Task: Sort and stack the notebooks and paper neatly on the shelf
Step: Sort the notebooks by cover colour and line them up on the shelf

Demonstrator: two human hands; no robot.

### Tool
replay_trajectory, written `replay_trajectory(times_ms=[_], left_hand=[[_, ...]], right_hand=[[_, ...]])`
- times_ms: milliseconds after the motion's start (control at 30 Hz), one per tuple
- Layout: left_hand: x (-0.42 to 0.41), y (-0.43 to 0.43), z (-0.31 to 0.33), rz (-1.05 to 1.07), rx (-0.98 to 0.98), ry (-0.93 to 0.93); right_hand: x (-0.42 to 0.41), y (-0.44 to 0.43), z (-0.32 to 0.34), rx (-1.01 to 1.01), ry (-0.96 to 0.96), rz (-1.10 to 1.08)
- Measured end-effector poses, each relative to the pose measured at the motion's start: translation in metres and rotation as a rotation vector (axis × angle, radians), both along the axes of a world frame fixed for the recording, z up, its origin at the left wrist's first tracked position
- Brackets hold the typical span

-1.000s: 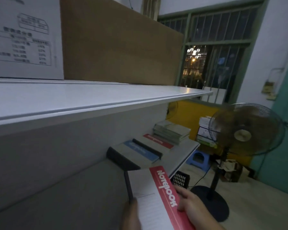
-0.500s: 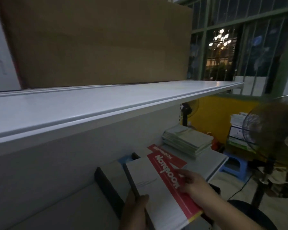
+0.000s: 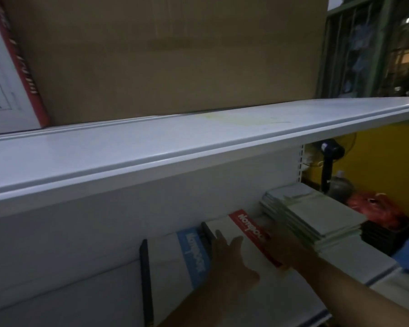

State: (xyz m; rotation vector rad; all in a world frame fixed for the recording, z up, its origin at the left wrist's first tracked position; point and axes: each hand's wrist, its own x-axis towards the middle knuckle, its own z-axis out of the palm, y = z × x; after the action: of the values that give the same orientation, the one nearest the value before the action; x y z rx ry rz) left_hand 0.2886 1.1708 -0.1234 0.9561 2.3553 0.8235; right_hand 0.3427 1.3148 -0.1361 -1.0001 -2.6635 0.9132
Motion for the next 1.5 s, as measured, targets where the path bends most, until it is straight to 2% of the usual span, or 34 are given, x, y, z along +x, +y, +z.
replay_trajectory(times_ms=[33, 100, 167, 300, 500, 633, 733, 833, 933, 1000, 1067, 1100, 1200, 1267, 1367, 1500], left_hand=[[0.001, 0.003, -0.004, -0.088, -0.130, 0.111], [-0.001, 0.011, -0.008, -0.213, -0.340, 0.203], [-0.003, 0.018, -0.012, -0.250, -0.389, 0.317], [-0.008, 0.021, -0.019, -0.275, -0.357, 0.427], [-0.007, 0.010, -0.023, -0.272, -0.330, 0.405], [-0.004, 0.005, -0.019, -0.352, -0.312, 0.434], [-0.002, -0.021, -0.006, -0.394, -0.272, 0.382], [-0.003, -0.087, 0.012, -0.383, -0.158, 0.466], [-0.028, -0.167, 0.014, -0.236, -0.220, 0.473], [-0.049, -0.238, 0.024, -0.078, -0.284, 0.471], [-0.061, -0.312, 0.037, 0.094, -0.379, 0.492], [-0.065, -0.349, 0.044, 0.182, -0.410, 0.504], [-0.064, -0.455, 0.064, 0.428, -0.526, 0.557], [-0.054, -0.516, 0.073, 0.566, -0.570, 0.576], [-0.022, -0.595, 0.083, 0.691, -0.614, 0.552], [0.022, -0.685, 0.087, 0.772, -0.637, 0.515]], right_hand=[[-0.007, -0.003, -0.009, 0.072, -0.079, -0.006], [-0.016, -0.008, -0.023, 0.229, -0.154, -0.038], [-0.017, -0.009, -0.029, 0.263, -0.111, -0.071], [-0.018, -0.002, -0.040, 0.265, -0.038, -0.088], [-0.015, -0.003, -0.042, 0.309, 0.016, -0.076], [-0.010, -0.007, -0.037, 0.340, 0.049, -0.074], [-0.008, -0.013, -0.033, 0.361, 0.017, -0.067], [-0.009, -0.016, -0.030, 0.397, -0.042, -0.049], [-0.031, -0.005, -0.043, 0.549, -0.265, 0.090], [-0.046, -0.046, -0.012, 0.795, -0.293, 0.154], [-0.049, -0.125, 0.035, 0.936, -0.141, 0.275], [-0.058, -0.165, 0.044, 0.945, -0.121, 0.381], [-0.081, -0.300, 0.049, 0.741, -0.166, 0.671], [-0.090, -0.386, 0.045, 0.669, -0.088, 0.878], [-0.077, -0.509, 0.049, 0.665, 0.044, 1.140], [-0.064, -0.612, 0.046, 0.704, 0.103, 1.350]])
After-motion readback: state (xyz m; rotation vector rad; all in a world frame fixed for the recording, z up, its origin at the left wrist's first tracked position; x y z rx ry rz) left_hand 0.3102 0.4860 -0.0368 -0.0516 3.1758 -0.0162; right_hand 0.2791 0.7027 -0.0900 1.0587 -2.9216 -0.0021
